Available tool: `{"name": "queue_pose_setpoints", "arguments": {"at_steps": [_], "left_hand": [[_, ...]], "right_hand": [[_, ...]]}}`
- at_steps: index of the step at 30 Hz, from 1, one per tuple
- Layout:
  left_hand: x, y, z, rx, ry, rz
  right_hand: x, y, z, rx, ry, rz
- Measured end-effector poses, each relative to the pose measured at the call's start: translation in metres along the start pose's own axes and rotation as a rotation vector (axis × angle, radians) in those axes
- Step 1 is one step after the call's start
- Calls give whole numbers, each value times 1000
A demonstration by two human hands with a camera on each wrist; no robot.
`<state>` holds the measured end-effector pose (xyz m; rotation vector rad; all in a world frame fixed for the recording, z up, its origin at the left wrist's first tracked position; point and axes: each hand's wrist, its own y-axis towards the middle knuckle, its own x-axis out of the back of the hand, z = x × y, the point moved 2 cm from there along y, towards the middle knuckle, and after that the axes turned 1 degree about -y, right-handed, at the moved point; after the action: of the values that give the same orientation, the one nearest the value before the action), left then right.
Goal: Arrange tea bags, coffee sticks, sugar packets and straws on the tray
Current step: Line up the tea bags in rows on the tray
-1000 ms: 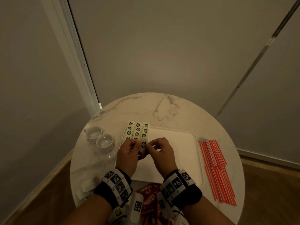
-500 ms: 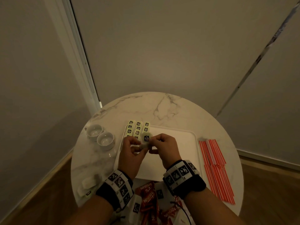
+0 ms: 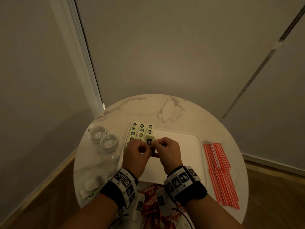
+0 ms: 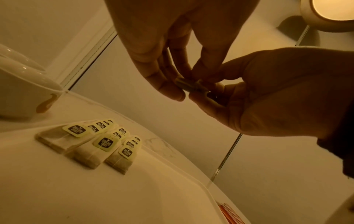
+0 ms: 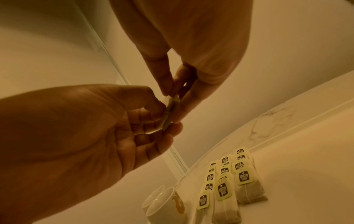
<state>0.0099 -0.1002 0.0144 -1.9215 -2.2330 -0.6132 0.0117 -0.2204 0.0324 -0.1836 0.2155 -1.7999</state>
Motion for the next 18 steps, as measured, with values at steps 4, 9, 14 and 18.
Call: {"name": "queue_pose_setpoints", "arguments": {"at_steps": [4,9,14,18], "left_hand": [[1,-1,3,105,-16,26],[3,-3,2,150,-13,41],[2,-4,6,233,-186,16],[1,-3,1,327,-349,77]], "right_hand": [[0,0,-2,-21,60,-21],[1,0,-4,-61,189,-17],[-1,1,-7,-110,288,-1],[-1,4,-9,-94,291,14]]}}
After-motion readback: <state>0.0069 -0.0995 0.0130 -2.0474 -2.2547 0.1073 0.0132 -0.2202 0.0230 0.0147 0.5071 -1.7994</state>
